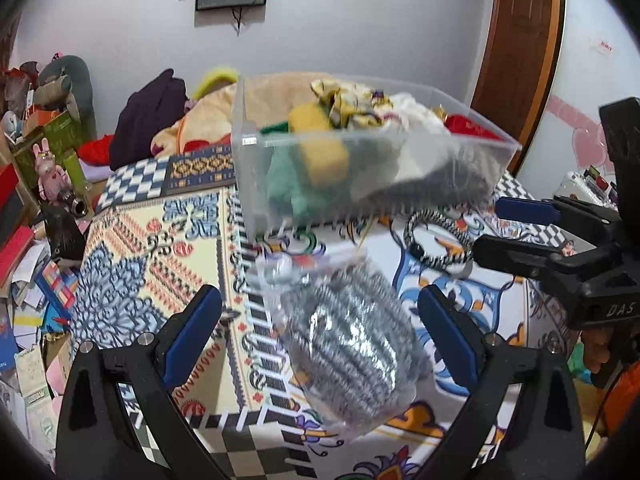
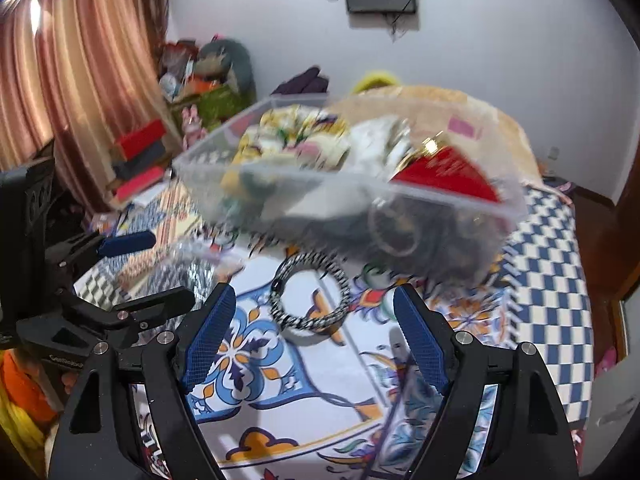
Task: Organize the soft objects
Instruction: 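Grasp the bagged steel-wool scrubber with the left tool while the right tool grasps the beaded bracelet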
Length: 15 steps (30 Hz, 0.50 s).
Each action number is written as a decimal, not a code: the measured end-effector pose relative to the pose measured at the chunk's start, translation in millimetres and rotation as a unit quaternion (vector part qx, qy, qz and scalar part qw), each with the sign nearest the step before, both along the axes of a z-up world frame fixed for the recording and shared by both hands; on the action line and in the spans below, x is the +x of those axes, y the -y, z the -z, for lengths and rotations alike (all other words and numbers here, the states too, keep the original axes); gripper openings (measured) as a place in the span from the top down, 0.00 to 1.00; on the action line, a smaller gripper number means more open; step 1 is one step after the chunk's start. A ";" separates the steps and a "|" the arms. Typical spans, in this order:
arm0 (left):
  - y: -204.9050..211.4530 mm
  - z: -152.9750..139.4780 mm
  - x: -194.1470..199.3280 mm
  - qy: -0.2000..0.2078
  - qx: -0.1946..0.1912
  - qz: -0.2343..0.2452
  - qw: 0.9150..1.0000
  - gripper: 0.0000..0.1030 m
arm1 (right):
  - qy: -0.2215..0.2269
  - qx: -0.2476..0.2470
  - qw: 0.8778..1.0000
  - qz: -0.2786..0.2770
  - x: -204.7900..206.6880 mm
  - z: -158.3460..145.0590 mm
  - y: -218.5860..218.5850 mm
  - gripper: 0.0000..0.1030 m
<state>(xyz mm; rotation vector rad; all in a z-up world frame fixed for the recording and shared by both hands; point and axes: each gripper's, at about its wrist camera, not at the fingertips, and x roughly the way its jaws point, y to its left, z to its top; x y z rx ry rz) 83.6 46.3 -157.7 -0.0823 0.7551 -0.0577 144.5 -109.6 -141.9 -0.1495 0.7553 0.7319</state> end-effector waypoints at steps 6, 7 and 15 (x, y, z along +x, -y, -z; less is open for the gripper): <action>3.9 5.5 -3.9 -0.006 -0.002 0.004 1.000 0.03 | -0.023 -0.022 0.999 -0.017 3.5 15.6 -13.3 0.27; 5.0 5.8 -4.9 -0.006 0.000 0.004 1.000 0.03 | -0.023 -0.024 0.999 -0.018 3.8 16.9 -14.7 0.35; 7.2 12.3 -6.6 -0.008 -0.007 0.015 1.000 0.24 | 0.010 -0.050 0.999 -0.018 -3.7 19.2 -16.6 0.65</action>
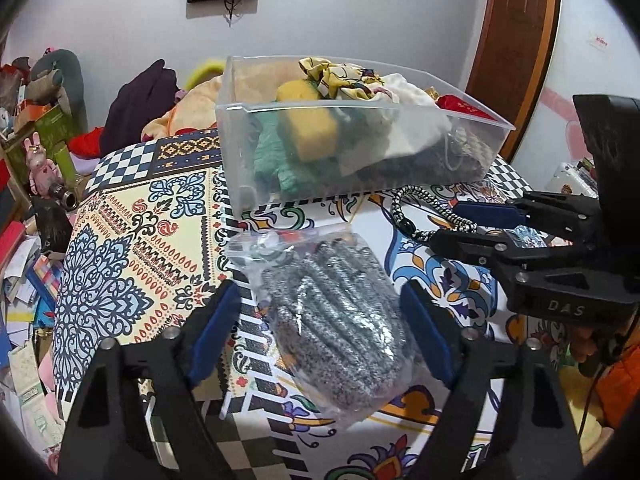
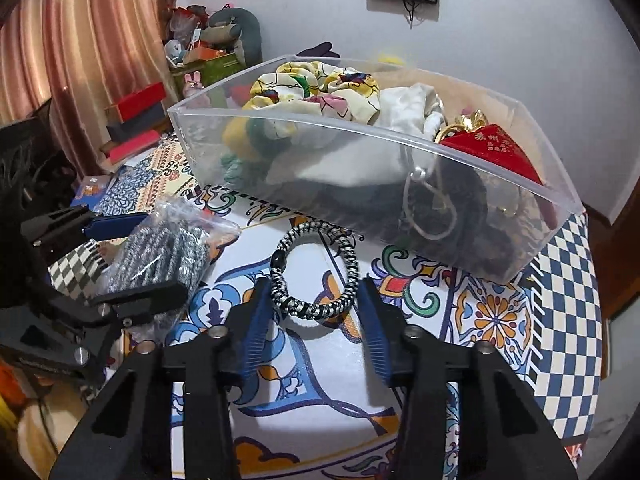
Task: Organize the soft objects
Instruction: 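Grasp the bagged steel-wool scrubber with the left tool while the right tool grasps the beaded bracelet, then lower the scrubber bag into the box with the left tool while the right tool releases the bracelet inside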
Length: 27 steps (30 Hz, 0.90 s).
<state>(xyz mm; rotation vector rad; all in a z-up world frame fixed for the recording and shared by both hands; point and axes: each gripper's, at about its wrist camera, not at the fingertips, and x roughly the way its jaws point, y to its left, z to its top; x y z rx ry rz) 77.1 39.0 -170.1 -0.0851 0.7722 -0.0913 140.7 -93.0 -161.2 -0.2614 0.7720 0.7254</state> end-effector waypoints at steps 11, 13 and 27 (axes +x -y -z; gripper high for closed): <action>-2.7 -15.0 -6.2 0.029 0.011 0.008 0.999 0.69 | -0.008 0.030 1.000 0.002 1.2 -5.1 15.0 0.87; -3.4 -19.2 -7.3 0.035 0.013 0.007 0.999 0.70 | -0.005 0.038 0.999 0.002 -0.2 -9.2 18.4 0.87; -2.6 -75.3 -11.6 0.119 0.015 -0.002 0.993 0.70 | 0.063 0.093 0.994 0.016 -8.2 -58.5 31.8 0.87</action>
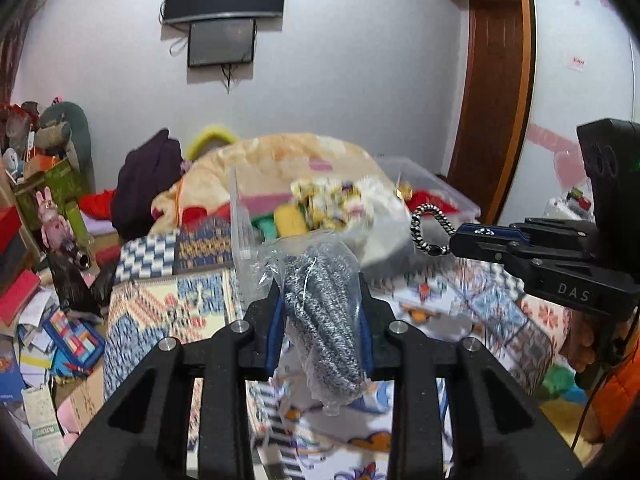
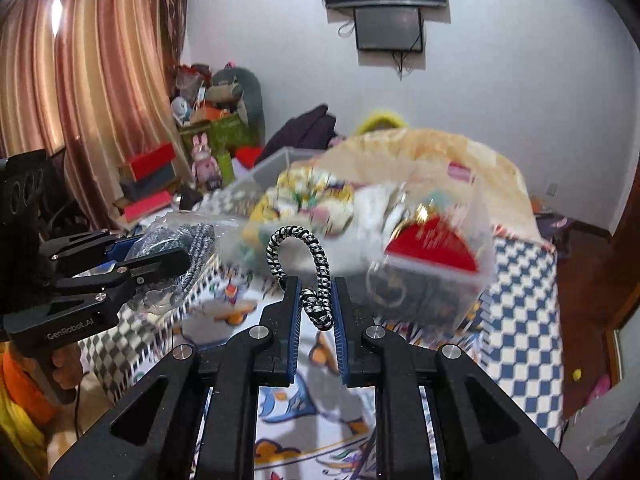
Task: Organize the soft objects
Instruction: 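Lower the scrubber bag into the box with the left tool while the right tool releases the bracelet inside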
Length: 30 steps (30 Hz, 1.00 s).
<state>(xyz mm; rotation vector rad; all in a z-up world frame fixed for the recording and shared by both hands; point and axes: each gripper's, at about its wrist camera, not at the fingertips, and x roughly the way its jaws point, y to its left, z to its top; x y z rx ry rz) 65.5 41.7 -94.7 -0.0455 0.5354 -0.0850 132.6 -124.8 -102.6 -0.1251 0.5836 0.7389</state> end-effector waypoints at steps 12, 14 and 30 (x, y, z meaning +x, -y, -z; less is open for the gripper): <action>-14.5 -35.0 37.3 0.056 -0.015 -0.032 0.998 0.70 | 0.024 0.045 0.998 0.038 27.8 -27.7 -0.8 0.87; -15.2 -35.0 45.1 0.054 -0.016 -0.035 0.998 0.70 | 0.025 0.044 0.998 0.041 32.6 -28.7 -3.3 0.87; -6.2 0.1 101.2 -0.005 -0.015 -0.030 0.999 0.67 | -0.018 0.001 0.999 0.032 63.2 1.3 -33.7 0.77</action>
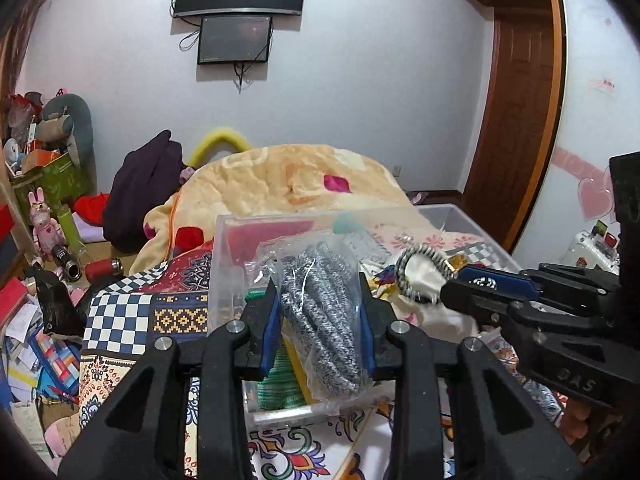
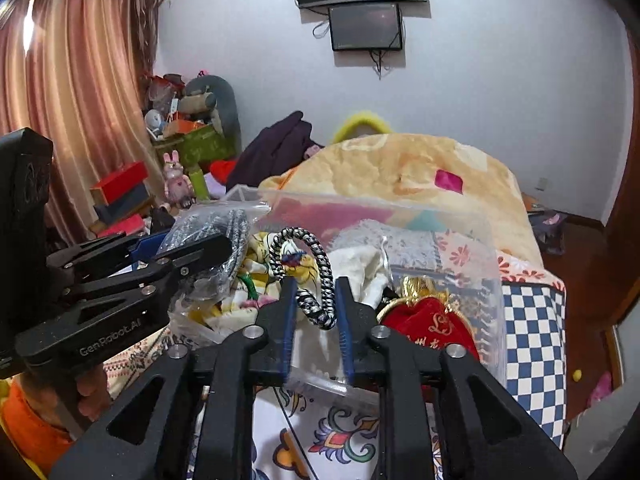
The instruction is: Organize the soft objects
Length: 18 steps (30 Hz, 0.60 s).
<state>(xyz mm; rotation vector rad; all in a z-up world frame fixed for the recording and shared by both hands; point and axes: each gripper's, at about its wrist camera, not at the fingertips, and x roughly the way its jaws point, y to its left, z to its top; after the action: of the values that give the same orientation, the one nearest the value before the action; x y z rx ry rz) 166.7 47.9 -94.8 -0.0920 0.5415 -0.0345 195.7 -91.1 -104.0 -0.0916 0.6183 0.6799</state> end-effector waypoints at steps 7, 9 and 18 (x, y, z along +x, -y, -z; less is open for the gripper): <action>-0.2 1.4 -2.6 -0.001 0.018 -0.006 1.000 0.42 | 0.009 -0.006 1.000 0.005 -5.3 -3.5 6.1 0.56; -2.4 -1.1 -6.5 0.002 0.016 -0.007 1.000 0.39 | 0.011 -0.005 1.000 0.006 -4.7 -6.3 8.0 0.56; -8.2 -34.1 -40.3 0.050 0.000 -0.017 0.999 0.33 | 0.047 0.017 0.999 0.015 -23.3 -36.8 27.5 0.49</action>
<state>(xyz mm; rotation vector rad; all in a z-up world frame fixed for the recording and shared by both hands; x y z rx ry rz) 126.4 56.1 -60.7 -0.0993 0.4398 -0.0061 172.4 -118.5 -67.2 -0.0823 0.5172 0.6532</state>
